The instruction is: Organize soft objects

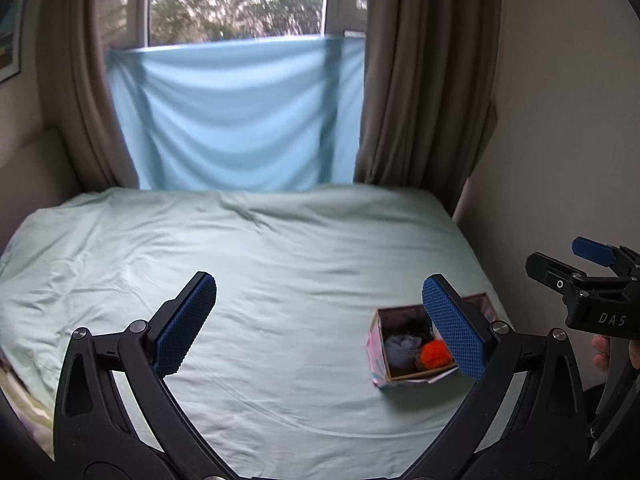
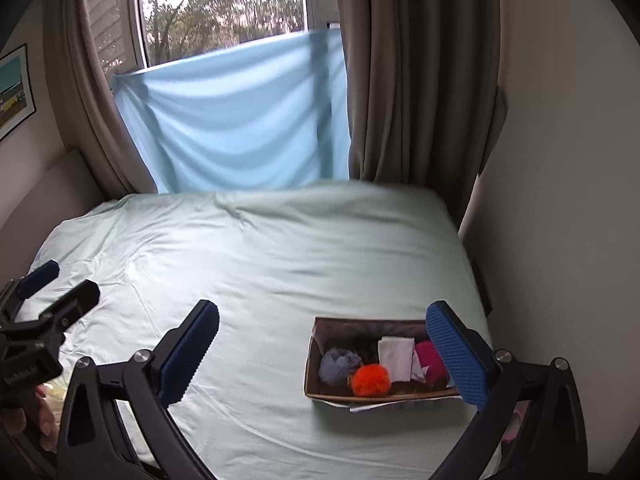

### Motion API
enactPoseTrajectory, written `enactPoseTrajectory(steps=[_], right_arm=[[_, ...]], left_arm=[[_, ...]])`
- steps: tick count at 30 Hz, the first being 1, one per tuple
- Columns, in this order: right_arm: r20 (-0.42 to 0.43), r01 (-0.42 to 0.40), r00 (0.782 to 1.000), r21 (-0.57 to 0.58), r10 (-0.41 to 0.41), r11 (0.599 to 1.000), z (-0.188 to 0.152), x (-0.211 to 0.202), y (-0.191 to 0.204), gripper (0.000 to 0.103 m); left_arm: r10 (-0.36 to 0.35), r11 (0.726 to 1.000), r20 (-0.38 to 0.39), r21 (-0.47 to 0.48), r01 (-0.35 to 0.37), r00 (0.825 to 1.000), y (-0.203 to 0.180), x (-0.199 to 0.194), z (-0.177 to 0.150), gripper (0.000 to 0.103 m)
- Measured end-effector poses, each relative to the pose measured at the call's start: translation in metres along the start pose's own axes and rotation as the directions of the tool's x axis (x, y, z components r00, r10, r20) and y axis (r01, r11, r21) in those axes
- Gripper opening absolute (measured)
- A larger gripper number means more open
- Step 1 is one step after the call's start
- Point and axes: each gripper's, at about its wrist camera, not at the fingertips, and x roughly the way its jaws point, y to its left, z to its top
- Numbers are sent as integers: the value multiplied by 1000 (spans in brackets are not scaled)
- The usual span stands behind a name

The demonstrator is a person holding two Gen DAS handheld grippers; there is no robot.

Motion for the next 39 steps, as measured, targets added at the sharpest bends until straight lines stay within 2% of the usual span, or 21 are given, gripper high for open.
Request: enactPoseTrajectory(steps=[4, 9, 18, 39], right_arm=[[72, 61, 996, -17, -60, 998, -10, -25, 9, 103], [92, 73, 993, -15, -71, 997, -17, -32, 8, 103], [127, 100, 987, 6, -100, 995, -18, -46, -1, 103], [153, 95, 984, -1, -94, 995, -15, -51, -6, 103]], left_arm=[[7, 1000, 57, -8, -6, 998, 3, -19, -5, 103], [-1, 1000, 95, 16, 0, 995, -6, -25, -9, 103], [-27, 999, 104, 32, 23, 994, -23, -31, -11, 103], [-12, 1000, 110, 21, 10, 994, -31, -32, -13, 103]])
